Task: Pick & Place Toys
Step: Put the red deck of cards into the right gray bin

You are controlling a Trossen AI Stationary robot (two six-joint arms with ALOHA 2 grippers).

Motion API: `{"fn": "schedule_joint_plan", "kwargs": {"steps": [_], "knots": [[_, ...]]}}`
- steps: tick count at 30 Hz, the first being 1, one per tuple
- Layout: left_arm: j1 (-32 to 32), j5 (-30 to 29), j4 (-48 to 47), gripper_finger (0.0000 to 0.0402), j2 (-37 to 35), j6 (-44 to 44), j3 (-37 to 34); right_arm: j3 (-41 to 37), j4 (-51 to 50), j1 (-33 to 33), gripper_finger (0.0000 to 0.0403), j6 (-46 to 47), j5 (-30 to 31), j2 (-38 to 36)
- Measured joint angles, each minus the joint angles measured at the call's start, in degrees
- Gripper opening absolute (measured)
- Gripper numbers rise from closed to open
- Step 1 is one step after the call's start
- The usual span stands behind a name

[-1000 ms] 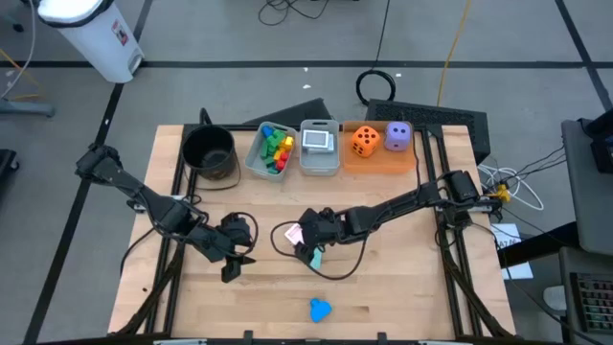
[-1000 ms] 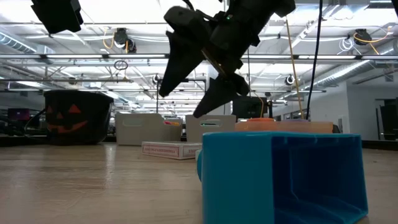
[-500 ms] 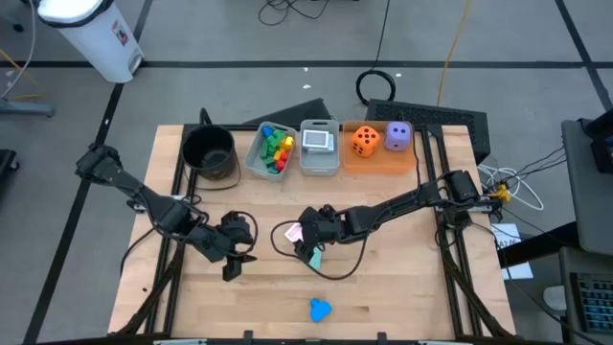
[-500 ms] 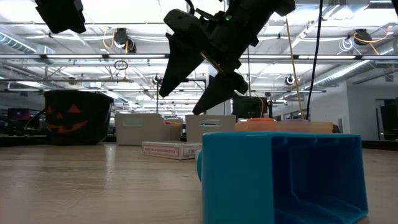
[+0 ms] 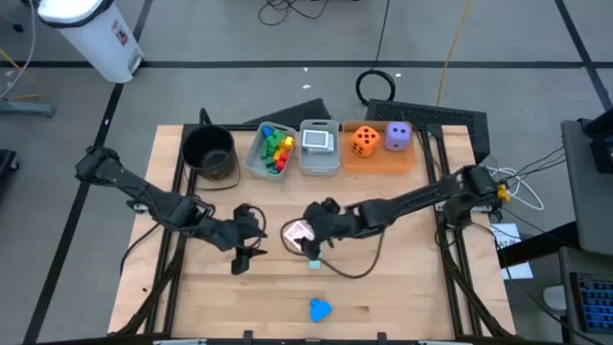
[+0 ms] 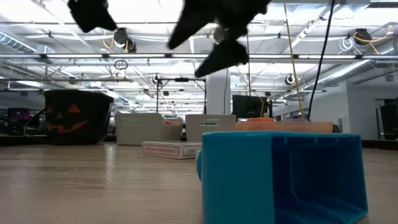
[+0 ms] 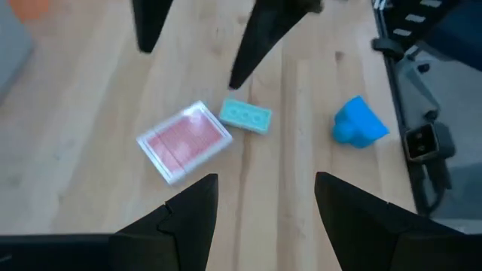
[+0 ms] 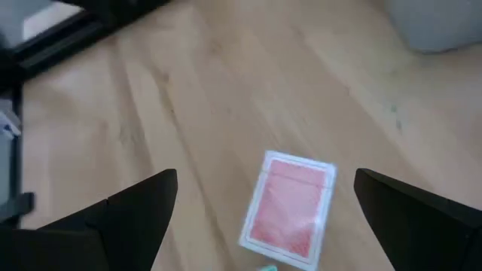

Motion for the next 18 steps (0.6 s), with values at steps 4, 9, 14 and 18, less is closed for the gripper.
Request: {"fn": "schedule_joint_plan", "kwargs": {"steps": [4, 9, 14, 18], "knots": [[3.75, 0.23, 3.73, 0.023, 0.91, 1.46, 0.07, -0.44, -7.39, 1.26, 0.0393, -1.65, 5.75, -5.53], [8.34, 2.29, 9.36, 0.023, 2.86, 4.59, 0.14, -0.14, -12.49, 3.14, 0.0393, -3.28, 11.76, -12.55], [13.01, 8.12, 14.63, 0.023, 8.25, 7.71, 0.02, -0.34, -15.02, 4.68, 0.0393, -7.3, 11.49, -16.92], [15.54, 12.85, 19.58, 0.023, 13.62, 7.4, -0.04, -5.09, -12.46, 5.4, 0.0393, -8.22, 11.81, -21.72]]}}
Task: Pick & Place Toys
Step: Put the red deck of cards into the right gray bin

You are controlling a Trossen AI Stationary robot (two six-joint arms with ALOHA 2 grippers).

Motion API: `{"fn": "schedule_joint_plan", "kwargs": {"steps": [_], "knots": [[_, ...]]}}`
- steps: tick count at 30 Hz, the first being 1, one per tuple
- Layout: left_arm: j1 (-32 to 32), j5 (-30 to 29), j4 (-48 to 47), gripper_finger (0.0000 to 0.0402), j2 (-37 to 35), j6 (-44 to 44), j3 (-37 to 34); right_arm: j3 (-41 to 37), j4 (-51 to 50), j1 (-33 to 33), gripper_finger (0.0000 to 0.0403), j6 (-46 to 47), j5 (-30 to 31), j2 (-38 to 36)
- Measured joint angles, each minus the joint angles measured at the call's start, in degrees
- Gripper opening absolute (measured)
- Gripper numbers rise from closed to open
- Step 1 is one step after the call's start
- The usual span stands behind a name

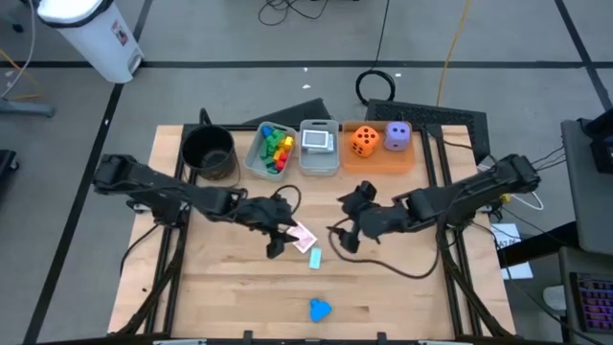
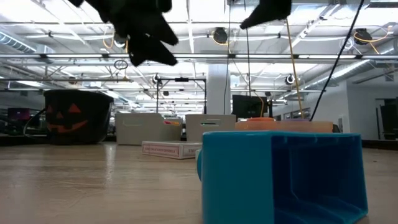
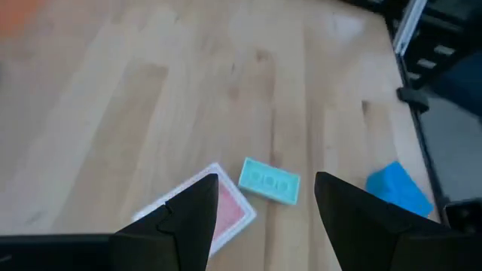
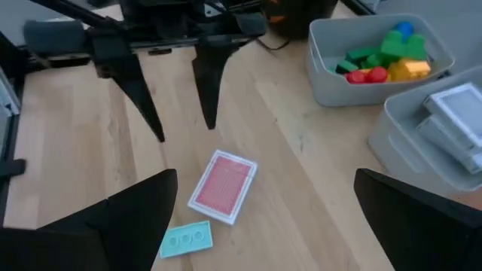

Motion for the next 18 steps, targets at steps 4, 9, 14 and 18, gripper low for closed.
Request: {"fn": "schedule_joint_plan", "kwargs": {"steps": [4, 9, 14, 18], "knots": [[1.29, 1.36, 4.2, 0.023, 2.72, -5.17, 0.05, -9.86, 7.72, 0.04, 0.0393, 2.28, -0.14, -6.48], [2.66, -0.18, 8.94, 0.023, 2.85, -19.44, 0.04, -22.36, 19.98, -0.1, 0.0393, 6.87, -0.42, -15.2], [4.39, 0.97, 14.89, 0.023, 2.8, -25.35, 0.06, -30.4, 26.03, -0.09, 0.0393, 8.86, -0.4, -22.61], [5.96, 2.83, 16.91, 0.023, 2.76, -21.59, 0.06, -33.08, 25.64, -0.01, 0.0393, 9.46, -0.53, -26.51]]}}
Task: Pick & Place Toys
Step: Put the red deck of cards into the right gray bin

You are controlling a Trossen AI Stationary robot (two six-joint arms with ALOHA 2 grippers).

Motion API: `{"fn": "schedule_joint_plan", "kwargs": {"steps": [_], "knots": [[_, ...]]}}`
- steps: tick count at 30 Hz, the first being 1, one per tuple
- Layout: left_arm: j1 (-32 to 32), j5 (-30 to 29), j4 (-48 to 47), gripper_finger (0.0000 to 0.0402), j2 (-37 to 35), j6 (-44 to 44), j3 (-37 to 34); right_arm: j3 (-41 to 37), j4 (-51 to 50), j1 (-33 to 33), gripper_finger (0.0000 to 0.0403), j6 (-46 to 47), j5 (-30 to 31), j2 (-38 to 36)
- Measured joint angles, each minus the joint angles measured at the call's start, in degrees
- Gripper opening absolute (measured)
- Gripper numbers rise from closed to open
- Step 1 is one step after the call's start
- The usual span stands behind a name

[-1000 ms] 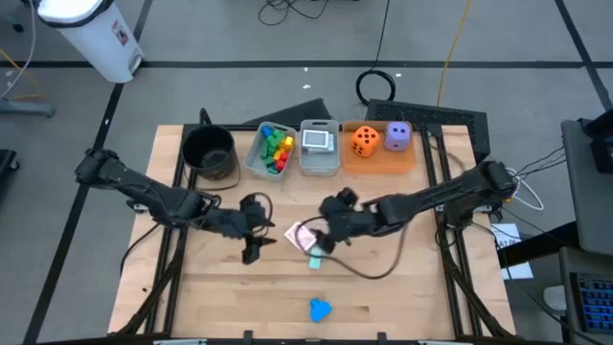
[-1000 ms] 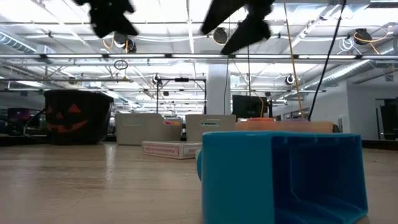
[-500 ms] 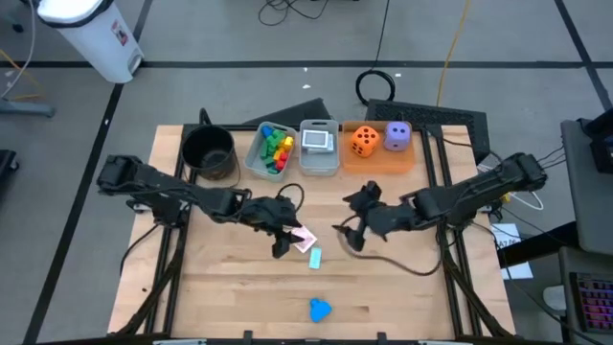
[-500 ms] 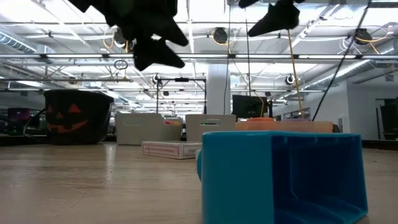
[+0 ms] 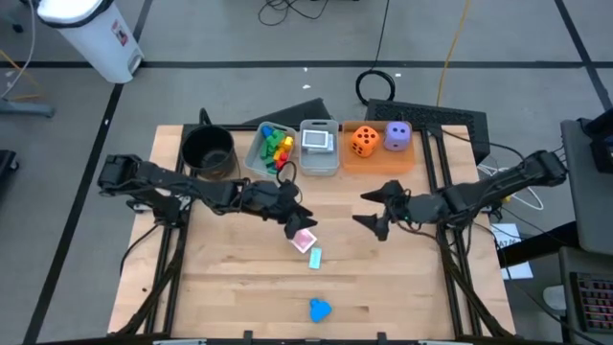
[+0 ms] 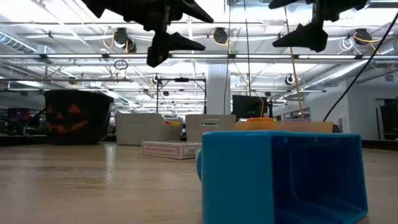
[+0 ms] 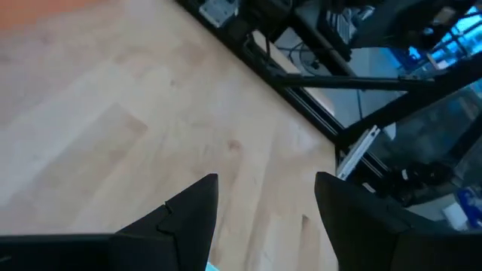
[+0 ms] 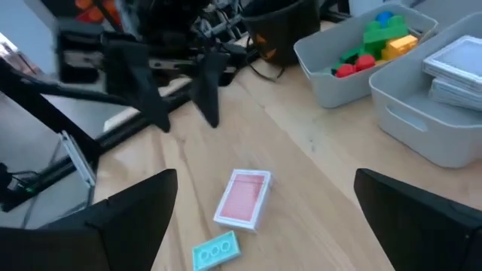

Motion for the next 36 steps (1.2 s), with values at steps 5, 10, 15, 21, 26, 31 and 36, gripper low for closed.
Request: {"fn": "schedule_joint_plan", "kwargs": {"steps": [5, 10, 15, 21, 26, 31, 36], "knots": [[1.96, 3.84, 0.24, 0.0238, 0.0, 3.84, 0.0, -0.19, -0.43, 0.0, 0.0393, -0.92, -1.4, -2.14], [2.47, 7.94, 0.45, 0.0307, 0.0, 8.22, 0.0, -0.17, -0.75, 0.02, 0.0393, -1.97, -1.57, -2.44], [1.15, 9.47, 4.36, 0.0391, 0.0, 15.99, 0.0, -0.19, -1.46, 0.02, 0.0393, -1.83, -3.11, -2.44], [0.17, 9.55, 4.54, 0.0374, 0.02, 25.46, 0.0, -0.19, -2.71, 0.02, 0.0393, -0.39, -4.61, -2.41], [-1.01, 6.37, 4.65, 0.0397, 0.0, 31.96, 0.0, -0.19, -4.22, 0.02, 0.0393, 1.29, -4.62, -2.39], [-0.11, 4.52, 4.5, 0.0379, 0.01, 37.19, 0.0, -0.16, -4.02, 0.02, 0.0393, 1.3, -4.62, -2.4], [-0.58, 6.43, -2.11, 0.0385, 1.57, 45.17, 0.08, -0.16, -4.12, 0.02, 0.0393, 1.36, -4.62, -2.39]]}}
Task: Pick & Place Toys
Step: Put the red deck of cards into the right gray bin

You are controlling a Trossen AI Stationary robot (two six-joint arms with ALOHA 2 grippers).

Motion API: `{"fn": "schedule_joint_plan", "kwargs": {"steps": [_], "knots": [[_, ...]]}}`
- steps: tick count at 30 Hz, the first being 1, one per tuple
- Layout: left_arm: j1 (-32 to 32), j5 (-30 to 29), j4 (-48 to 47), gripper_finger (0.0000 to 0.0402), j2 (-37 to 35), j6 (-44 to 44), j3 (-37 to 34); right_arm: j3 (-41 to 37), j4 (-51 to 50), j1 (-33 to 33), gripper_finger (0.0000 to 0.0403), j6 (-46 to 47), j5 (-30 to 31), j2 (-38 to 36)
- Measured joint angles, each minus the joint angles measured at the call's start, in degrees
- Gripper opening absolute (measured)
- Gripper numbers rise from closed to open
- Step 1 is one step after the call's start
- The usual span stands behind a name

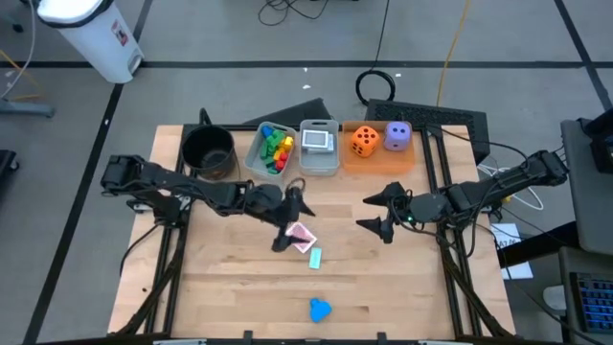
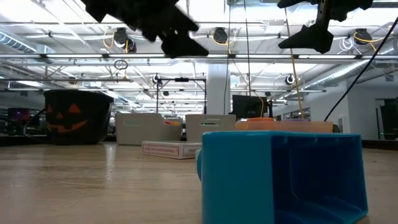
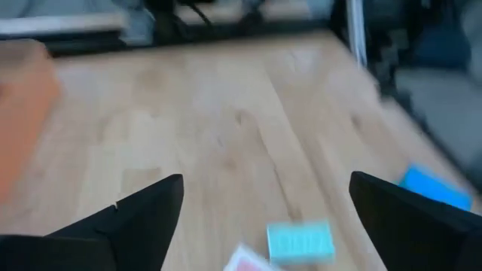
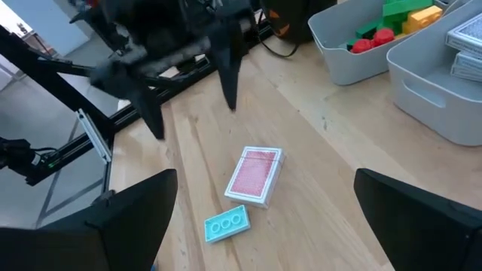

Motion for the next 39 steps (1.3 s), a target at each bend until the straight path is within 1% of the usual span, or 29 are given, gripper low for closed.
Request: {"fn": "schedule_joint_plan", "kwargs": {"steps": [2, 5, 8, 11, 16, 19, 22, 24, 29, 31, 39], "knots": [[-0.44, 1.34, -2.83, 0.0394, 1.09, 4.66, 0.18, 0.0, -0.12, 0.0, 0.0393, 0.28, 0.0, -0.01], [-0.95, 1.55, -8.59, 0.0397, 3.11, 9.68, 2.21, 0.01, -0.63, 0.0, 0.0393, 1.01, 0.01, 0.0], [-0.98, 1.32, -10.62, 0.0396, 5.82, 13.54, 5.27, 0.04, -1.47, 0.0, 0.0393, 1.41, 0.0, 0.07], [-0.6, 1.04, -12.97, 0.0399, 9.73, 16.46, 9.27, 0.05, -1.77, 0.0, 0.0393, 1.45, 0.0, 0.22], [0.14, 1.11, -25.04, 0.0398, 16.91, 18.78, 15.19, 0.07, -1.96, 0.0, 0.0393, 2.13, -0.1, 0.52], [0.29, 1.1, -31.2, 0.0397, 19.48, 19.48, 16.86, 0.07, -3.35, 0.0, 0.0393, 2.9, -0.12, 0.52], [0.29, 1.07, -33.12, 0.0397, 20.29, 19.97, 16.93, 0.04, -3.64, 0.0, 0.0393, 2.91, -1.21, 0.53], [0.13, 0.08, -33.35, 0.0397, 20.31, 22.26, 16.97, 0.04, -3.75, 0.0, 0.0393, 2.91, -1.32, 0.55], [-0.26, -2.4, -33.53, 0.0397, 20.33, 32.15, 16.73, 0.04, -3.96, 0.0, 0.0393, 2.91, -1.36, 0.55], [-0.28, -2.45, -32.77, 0.0397, 20.91, 34.34, 16.75, 0.04, -3.93, 0.0, 0.0393, 2.93, -1.36, 0.55], [-0.08, -2.33, -31.93, 0.0397, 25.2, 33.48, 16.72, 0.04, -4.19, 0.17, 0.0393, 5.02, -1.42, 0.55]]}}
